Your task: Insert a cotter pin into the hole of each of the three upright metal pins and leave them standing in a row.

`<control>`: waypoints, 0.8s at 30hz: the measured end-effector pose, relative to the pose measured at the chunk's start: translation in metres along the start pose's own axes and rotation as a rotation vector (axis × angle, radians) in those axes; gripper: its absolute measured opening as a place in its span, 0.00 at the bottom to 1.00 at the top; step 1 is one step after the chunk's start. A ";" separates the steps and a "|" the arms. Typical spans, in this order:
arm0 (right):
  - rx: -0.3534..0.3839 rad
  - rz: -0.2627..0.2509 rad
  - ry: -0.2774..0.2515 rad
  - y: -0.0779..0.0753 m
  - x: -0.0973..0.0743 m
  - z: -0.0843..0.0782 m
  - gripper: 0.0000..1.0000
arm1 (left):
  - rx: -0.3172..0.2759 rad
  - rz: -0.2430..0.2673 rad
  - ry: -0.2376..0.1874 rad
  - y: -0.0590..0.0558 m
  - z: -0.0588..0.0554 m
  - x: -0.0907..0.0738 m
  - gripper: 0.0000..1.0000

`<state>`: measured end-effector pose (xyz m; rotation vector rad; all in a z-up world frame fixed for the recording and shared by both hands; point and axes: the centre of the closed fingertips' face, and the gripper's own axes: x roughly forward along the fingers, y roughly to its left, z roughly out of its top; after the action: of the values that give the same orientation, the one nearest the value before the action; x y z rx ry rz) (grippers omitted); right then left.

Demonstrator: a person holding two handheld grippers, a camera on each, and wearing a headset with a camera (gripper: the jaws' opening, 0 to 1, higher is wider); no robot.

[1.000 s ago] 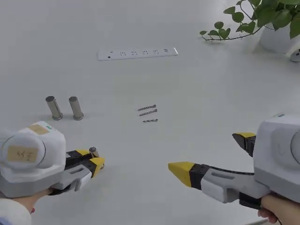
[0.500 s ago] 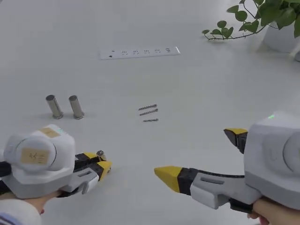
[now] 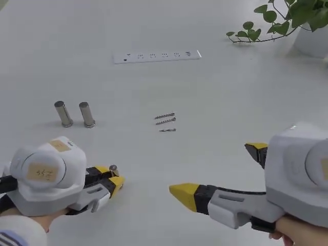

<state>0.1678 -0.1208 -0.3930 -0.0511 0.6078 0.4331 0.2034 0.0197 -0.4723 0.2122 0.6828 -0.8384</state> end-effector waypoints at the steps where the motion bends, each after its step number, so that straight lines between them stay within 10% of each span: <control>1: -0.001 0.002 0.000 0.000 0.000 0.000 0.98 | 0.004 0.001 -0.001 -0.001 0.000 0.000 0.05; 15: -0.007 0.015 0.006 0.003 -0.001 -0.001 0.98 | 0.007 0.000 -0.004 -0.002 0.002 -0.002 0.07; 24: -0.024 0.031 0.018 0.004 0.004 0.003 0.97 | 0.061 -0.043 -0.101 0.001 0.032 -0.036 0.35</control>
<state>0.1708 -0.1148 -0.3925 -0.0684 0.6216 0.4706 0.2020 0.0284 -0.4249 0.2088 0.5699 -0.9060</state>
